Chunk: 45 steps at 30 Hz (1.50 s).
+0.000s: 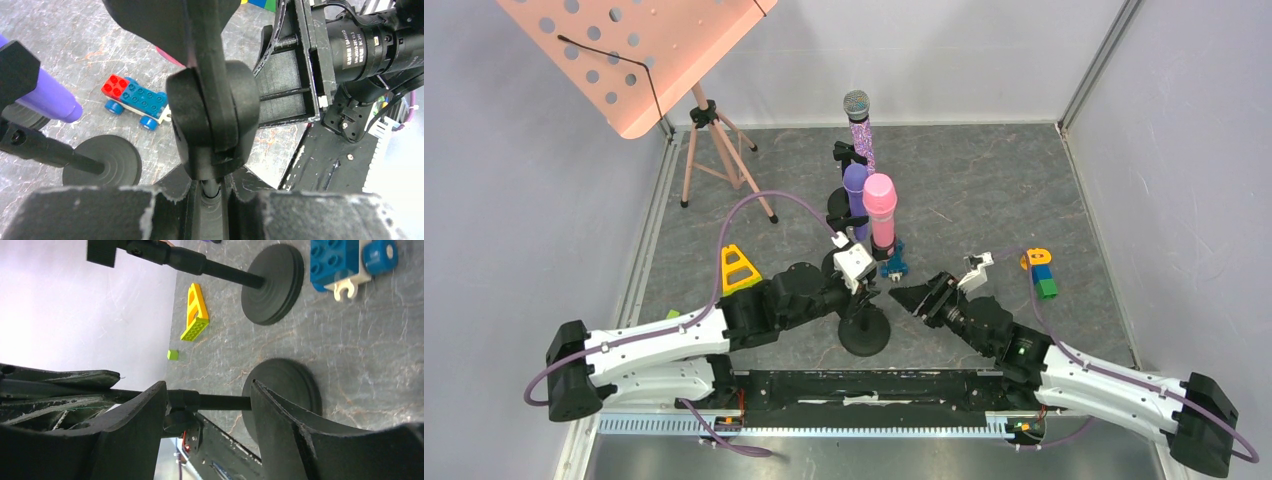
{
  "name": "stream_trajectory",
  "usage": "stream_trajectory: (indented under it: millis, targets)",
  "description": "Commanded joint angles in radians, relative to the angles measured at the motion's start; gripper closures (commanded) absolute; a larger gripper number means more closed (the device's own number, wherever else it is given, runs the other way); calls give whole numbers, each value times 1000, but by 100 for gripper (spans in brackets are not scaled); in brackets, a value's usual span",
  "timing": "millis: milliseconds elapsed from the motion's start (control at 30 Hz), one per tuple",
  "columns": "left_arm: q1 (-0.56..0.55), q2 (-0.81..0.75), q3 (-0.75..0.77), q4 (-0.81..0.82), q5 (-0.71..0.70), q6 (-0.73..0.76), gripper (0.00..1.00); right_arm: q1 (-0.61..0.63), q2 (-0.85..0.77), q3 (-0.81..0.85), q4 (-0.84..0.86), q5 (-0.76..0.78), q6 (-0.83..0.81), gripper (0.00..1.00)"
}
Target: Remove the microphone from the stand
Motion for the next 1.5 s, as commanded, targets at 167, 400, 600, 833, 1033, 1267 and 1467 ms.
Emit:
stream_trajectory:
  millis: [167,400,600,833,1033,1267,1467]
  targets:
    - [-4,-91,-49,76,-63,30,98,-1,116,84,-19,-150,346,36]
    - [-3,-112,-77,81,-66,8,98,0,219,34,172,-277,503,45]
    - [-4,-129,-87,79,-93,4,98,0,254,31,221,-298,561,53]
    - [-3,-136,-101,96,-116,-7,98,1,249,17,238,-306,603,56]
    - [-3,-137,-103,98,-114,-9,98,1,266,-3,274,-307,610,62]
    - [-4,-140,-107,99,-115,-15,98,0,293,15,298,-318,599,57]
    - [-4,-141,-106,101,-113,-17,98,1,320,8,350,-347,594,70]
